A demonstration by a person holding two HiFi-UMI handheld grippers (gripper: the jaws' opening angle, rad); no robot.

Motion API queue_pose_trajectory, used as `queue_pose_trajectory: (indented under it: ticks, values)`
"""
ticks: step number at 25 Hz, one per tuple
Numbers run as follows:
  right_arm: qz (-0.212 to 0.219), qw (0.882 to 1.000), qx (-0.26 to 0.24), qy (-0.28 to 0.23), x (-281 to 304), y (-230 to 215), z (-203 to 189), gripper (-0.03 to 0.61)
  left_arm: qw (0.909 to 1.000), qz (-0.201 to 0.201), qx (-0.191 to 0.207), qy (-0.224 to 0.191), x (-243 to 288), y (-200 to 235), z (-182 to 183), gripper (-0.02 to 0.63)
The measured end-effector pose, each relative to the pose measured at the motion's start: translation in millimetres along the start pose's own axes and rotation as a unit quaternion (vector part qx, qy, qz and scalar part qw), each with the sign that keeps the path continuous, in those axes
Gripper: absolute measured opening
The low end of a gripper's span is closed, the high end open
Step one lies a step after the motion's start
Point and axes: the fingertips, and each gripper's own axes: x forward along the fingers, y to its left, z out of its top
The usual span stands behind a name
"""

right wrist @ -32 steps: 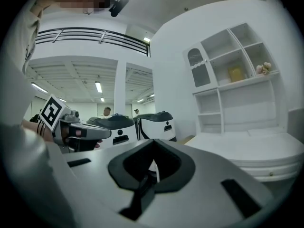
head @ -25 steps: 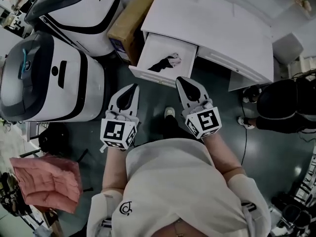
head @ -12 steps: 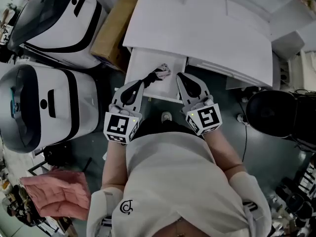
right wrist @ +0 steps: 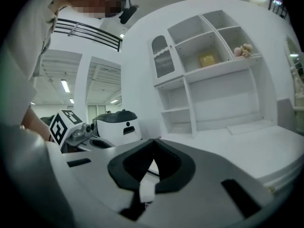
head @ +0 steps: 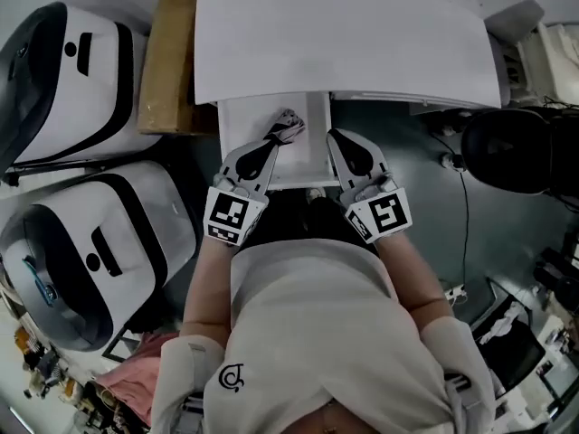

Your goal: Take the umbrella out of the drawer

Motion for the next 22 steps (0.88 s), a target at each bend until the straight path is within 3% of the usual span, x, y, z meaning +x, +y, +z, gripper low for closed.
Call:
queue_pose_trajectory:
  ticks: [6, 10, 13, 17, 22]
  values:
    - [-0.058, 0.998, 0.001, 0.014, 21.1, -7.5, -31.9, 0.006, 0.9973, -0.064, -0.005, 0.036, 40.5, 23.0, -54.5, 0.015]
    - [-0.093, 0.995, 0.009, 0.034, 25.8, -7.8, -56.4, 0.006, 0.9918, -0.095, -0.014, 0.084, 61.4, 32.4, -106.2, 0.015]
    - [-0.116, 0.992, 0.013, 0.048, 25.0, -8.1, -71.4, 0.006, 0.9829, -0.118, -0.044, 0.134, 75.4, 33.9, -146.5, 0.019]
    - [-0.137, 0.989, 0.017, 0.055, 21.9, -6.6, -85.2, 0.006, 0.9692, -0.143, -0.062, 0.191, 94.6, 29.9, -188.9, 0.14]
    - [-0.149, 0.986, 0.021, 0.071, 15.7, -8.3, -101.8, 0.006, 0.9648, -0.116, -0.068, 0.226, 118.3, 44.8, -212.0, 0.293]
